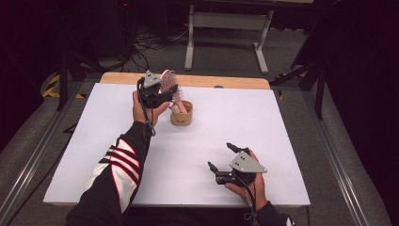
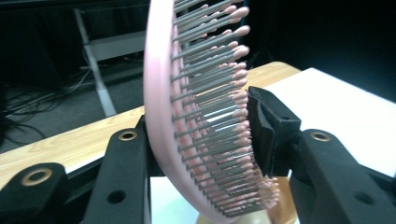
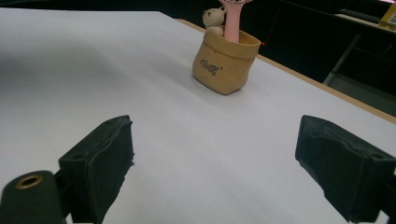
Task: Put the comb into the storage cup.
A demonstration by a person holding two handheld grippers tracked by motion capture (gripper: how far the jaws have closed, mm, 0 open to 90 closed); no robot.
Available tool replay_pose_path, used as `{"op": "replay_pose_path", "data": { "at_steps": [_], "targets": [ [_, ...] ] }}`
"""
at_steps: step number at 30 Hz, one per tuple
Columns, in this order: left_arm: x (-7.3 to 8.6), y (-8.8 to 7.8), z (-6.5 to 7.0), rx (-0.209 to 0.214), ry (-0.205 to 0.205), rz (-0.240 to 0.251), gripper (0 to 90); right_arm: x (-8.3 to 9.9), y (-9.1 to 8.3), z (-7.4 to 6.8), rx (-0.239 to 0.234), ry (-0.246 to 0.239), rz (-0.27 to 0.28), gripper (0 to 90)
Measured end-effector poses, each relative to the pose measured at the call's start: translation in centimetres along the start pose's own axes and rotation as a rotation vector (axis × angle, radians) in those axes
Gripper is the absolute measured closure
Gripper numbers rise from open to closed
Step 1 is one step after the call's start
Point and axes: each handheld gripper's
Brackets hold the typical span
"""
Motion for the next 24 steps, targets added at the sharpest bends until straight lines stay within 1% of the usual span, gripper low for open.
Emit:
{"op": "replay_pose_path", "data": {
  "at_steps": [3, 5, 6, 7, 8, 10, 13, 14, 16, 19, 24],
  "targets": [
    [0.0, 0.0, -0.3, -0.004, -0.005, -0.006, 54.3, 0.0, 0.0, 0.0, 0.0, 0.0, 0.002, 11.9],
    [0.2, -0.1, -0.7, -0.01, -0.029, -0.008, 54.4, 0.0, 0.0, -0.1, -0.004, -0.003, -0.004, 11.9],
    [0.3, -0.1, -0.8, -0.021, -0.038, -0.012, 53.9, 0.0, 0.0, -0.1, -0.005, -0.004, -0.003, 11.9],
    [0.3, -0.1, -0.8, -0.021, -0.038, -0.012, 53.4, 0.0, 0.0, -0.1, -0.005, -0.004, -0.003, 11.9],
    [0.4, -0.1, -1.1, -0.029, -0.053, -0.014, 53.4, 0.0, 0.0, -0.1, -0.007, -0.005, -0.003, 11.9],
    [0.6, -0.2, -1.5, -0.024, -0.077, -0.011, 53.1, 0.0, 0.1, -0.1, -0.008, -0.005, -0.005, 11.9],
    [0.9, -0.3, -2.0, -0.027, -0.09, -0.012, 52.1, 0.0, 0.1, -0.2, -0.009, -0.008, -0.008, 11.9],
    [1.1, -0.4, -2.4, -0.033, -0.105, -0.014, 51.7, 0.0, 0.1, -0.2, -0.009, -0.008, -0.009, 11.9],
    [1.3, -0.5, -2.7, -0.028, -0.119, -0.011, 51.6, 0.0, 0.2, -0.2, -0.008, -0.008, -0.009, 11.9],
    [1.5, -0.6, -3.0, -0.035, -0.128, -0.009, 51.5, 0.0, 0.1, -0.2, -0.009, -0.01, -0.008, 11.9],
    [2.0, -0.6, -3.4, -0.029, -0.154, 0.001, 51.5, 0.0, 0.2, -0.2, -0.012, -0.005, -0.007, 11.9]
  ]
}}
Point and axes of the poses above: each handheld gripper's, and its own axes: y roughly forward along the jaws, x roughly out of its underside, z roughly to its right, and after that the axes turned 1 degree about x, right-handed
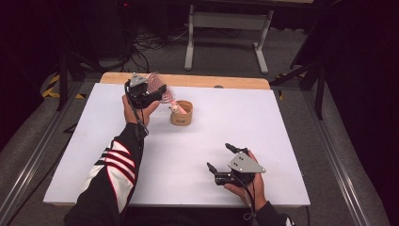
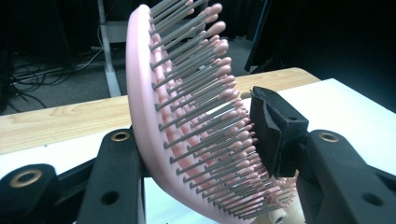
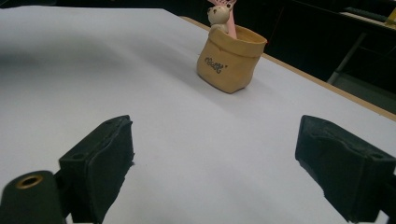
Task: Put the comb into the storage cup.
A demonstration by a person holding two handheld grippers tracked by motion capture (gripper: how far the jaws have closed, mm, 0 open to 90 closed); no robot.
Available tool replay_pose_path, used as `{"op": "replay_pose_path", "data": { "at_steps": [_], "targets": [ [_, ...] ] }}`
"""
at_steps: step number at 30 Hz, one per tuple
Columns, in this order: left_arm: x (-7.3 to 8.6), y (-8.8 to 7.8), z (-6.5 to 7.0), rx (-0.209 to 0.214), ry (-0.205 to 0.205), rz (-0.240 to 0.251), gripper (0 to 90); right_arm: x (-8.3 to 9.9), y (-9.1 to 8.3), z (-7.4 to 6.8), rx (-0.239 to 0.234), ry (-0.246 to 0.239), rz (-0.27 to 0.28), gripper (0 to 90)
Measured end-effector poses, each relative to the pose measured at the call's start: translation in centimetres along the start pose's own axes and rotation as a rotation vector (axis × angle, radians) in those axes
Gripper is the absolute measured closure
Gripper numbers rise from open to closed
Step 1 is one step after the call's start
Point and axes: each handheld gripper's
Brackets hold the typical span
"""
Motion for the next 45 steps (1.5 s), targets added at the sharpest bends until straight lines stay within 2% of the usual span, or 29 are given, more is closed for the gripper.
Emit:
{"op": "replay_pose_path", "data": {
  "at_steps": [6, 10, 11, 13, 16, 17, 22, 25, 27, 32, 33, 36, 41, 45],
  "targets": [
    [0.4, -0.2, -0.6, 0.019, -0.025, 0.02, 51.2, 0.0, 0.0, 0.0, 0.005, 0.003, -0.001, 11.5],
    [0.5, -0.5, -0.8, 0.025, -0.025, 0.033, 48.5, 0.0, 0.0, 0.0, 0.008, 0.006, 0.0, 11.5],
    [0.4, -0.6, -0.8, 0.011, -0.019, 0.041, 47.5, 0.0, 0.0, 0.1, 0.008, 0.007, 0.0, 11.5],
    [0.3, -0.8, -0.8, 0.015, -0.023, 0.051, 46.6, 0.0, 0.0, 0.0, 0.008, 0.006, 0.0, 11.5],
    [0.1, -1.1, -0.9, 0.003, -0.008, 0.057, 43.9, 0.0, 0.0, 0.0, 0.005, -0.002, -0.004, 11.5],
    [0.1, -1.3, -1.1, 0.017, -0.01, 0.057, 42.5, 0.0, 0.1, 0.0, 0.004, -0.002, -0.006, 11.5],
    [0.1, -1.5, -1.3, 0.023, -0.014, 0.064, 38.5, 0.0, 0.1, -0.1, 0.001, -0.006, -0.006, 11.5],
    [0.1, -1.6, -1.5, 0.021, 0.008, 0.059, 35.3, 0.0, 0.1, -0.1, 0.001, -0.005, -0.008, 11.6],
    [0.2, -1.7, -1.6, 0.039, 0.004, 0.064, 31.9, 0.0, 0.1, 0.0, 0.004, -0.003, -0.006, 11.6],
    [0.8, -1.9, -1.5, 0.021, 0.077, 0.051, 28.5, 0.0, 0.0, 0.0, 0.006, -0.002, -0.004, 11.6],
    [0.8, -1.9, -1.5, 0.021, 0.077, 0.051, 28.1, 0.0, 0.0, 0.0, 0.005, -0.005, -0.004, 11.6],
    [1.0, -2.2, -1.3, 0.01, 0.127, 0.039, 28.1, 0.0, 0.0, 0.0, 0.012, -0.005, -0.002, 11.4],
    [1.1, -2.6, -1.5, 0.012, 0.132, 0.044, 26.8, 0.0, 0.1, 0.0, 0.016, -0.003, -0.004, 11.3],
    [1.5, -3.1, -1.6, 0.012, 0.163, 0.042, 25.7, -0.1, 0.0, -0.1, 0.018, -0.007, -0.001, 11.4]
  ]
}}
Point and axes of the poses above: each handheld gripper's, and its own axes: y roughly forward along the jaws, x roughly out of its underside, z roughly to its right, and after that the axes turned 1 degree about x, right-handed
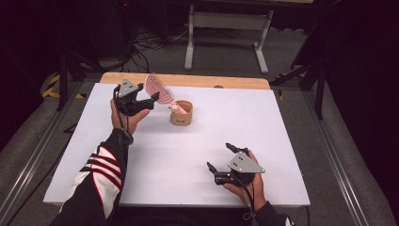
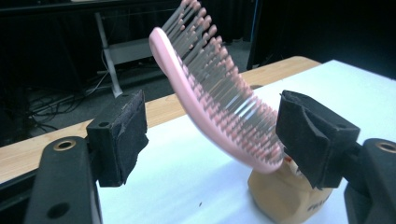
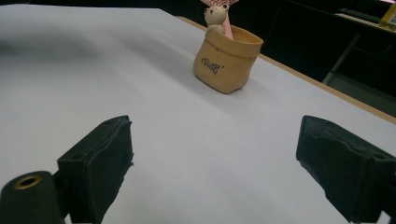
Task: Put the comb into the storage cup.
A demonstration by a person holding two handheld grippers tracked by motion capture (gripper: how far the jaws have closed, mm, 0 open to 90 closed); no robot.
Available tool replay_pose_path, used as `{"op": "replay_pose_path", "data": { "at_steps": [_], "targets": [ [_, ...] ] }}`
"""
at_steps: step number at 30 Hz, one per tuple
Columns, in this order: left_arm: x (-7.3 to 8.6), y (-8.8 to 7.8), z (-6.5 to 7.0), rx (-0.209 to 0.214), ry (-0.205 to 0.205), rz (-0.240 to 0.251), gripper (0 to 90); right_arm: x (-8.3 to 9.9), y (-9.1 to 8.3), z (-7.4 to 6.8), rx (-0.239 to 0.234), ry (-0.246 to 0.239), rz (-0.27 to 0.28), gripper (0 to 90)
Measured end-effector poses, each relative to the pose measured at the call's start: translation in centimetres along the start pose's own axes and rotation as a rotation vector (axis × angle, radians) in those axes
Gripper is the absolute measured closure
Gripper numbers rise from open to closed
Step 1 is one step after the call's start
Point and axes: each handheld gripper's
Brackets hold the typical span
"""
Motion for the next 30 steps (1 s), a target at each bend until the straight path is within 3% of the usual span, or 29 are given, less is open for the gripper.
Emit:
{"op": "replay_pose_path", "data": {
  "at_steps": [4, 11, 18, 30],
  "targets": [
    [0.7, -0.5, -0.1, -0.018, 0.051, -0.019, 23.9, 0.0, 0.1, -0.1, 0.001, 0.0, -0.005, 11.4],
    [1.5, -1.2, -0.5, -0.009, 0.061, -0.016, 22.5, 0.0, 0.2, -0.2, -0.001, -0.008, -0.009, 11.4],
    [3.0, -2.1, -0.6, 0.001, 0.107, -0.044, 20.8, 0.0, 0.2, -0.2, -0.001, -0.008, -0.011, 11.5],
    [5.1, -3.6, -1.1, 0.022, 0.122, -0.047, 18.9, 0.0, 0.4, -0.4, -0.002, -0.012, -0.018, 11.5]
  ]
}}
Point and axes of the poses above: each handheld gripper's, and its own axes: y roughly forward along the jaws, x roughly out of its underside, z roughly to its right, and after that the axes turned 1 degree about x, right-handed
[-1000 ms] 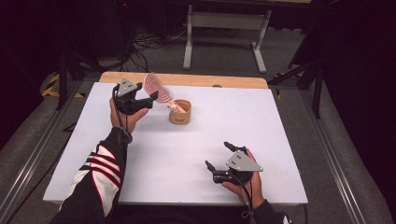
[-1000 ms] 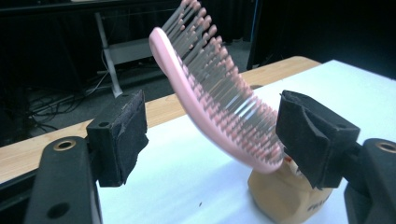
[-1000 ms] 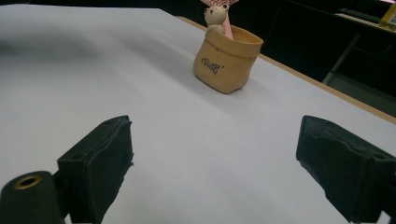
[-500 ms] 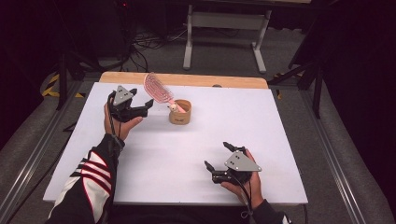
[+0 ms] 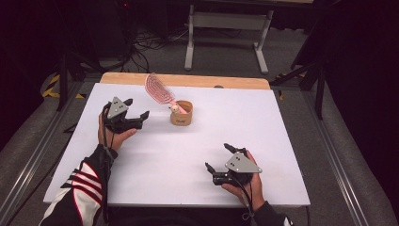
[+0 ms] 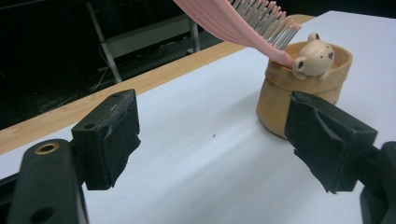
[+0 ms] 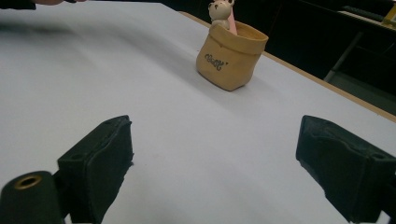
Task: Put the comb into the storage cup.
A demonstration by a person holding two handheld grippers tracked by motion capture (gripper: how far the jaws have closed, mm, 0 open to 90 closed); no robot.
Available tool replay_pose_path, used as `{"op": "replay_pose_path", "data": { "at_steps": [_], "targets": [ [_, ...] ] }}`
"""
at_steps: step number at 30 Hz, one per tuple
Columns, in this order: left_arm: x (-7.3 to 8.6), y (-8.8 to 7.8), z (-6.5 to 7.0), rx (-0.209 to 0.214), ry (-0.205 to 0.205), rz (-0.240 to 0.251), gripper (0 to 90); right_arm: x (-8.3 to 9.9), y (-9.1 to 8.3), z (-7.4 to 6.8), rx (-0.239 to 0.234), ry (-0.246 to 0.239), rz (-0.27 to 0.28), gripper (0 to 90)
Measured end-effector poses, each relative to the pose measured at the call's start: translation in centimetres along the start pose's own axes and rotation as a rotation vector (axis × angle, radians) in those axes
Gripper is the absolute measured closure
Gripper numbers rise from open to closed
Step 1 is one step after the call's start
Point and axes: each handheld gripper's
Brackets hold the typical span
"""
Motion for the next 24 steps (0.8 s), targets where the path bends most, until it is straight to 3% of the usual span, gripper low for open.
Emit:
{"op": "replay_pose_path", "data": {
  "at_steps": [24],
  "targets": [
    [0.9, -2.6, 0.9, 0.069, 0.014, 0.05, 15.1, 0.0, -0.1, 0.1, 0.008, -0.005, 0.005, 11.6]
  ]
}}
Point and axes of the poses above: each handheld gripper's, and its own axes: y roughly forward along the jaws, x roughly out of its underside, z roughly to its right, and after that the axes turned 1 degree about x, right-handed
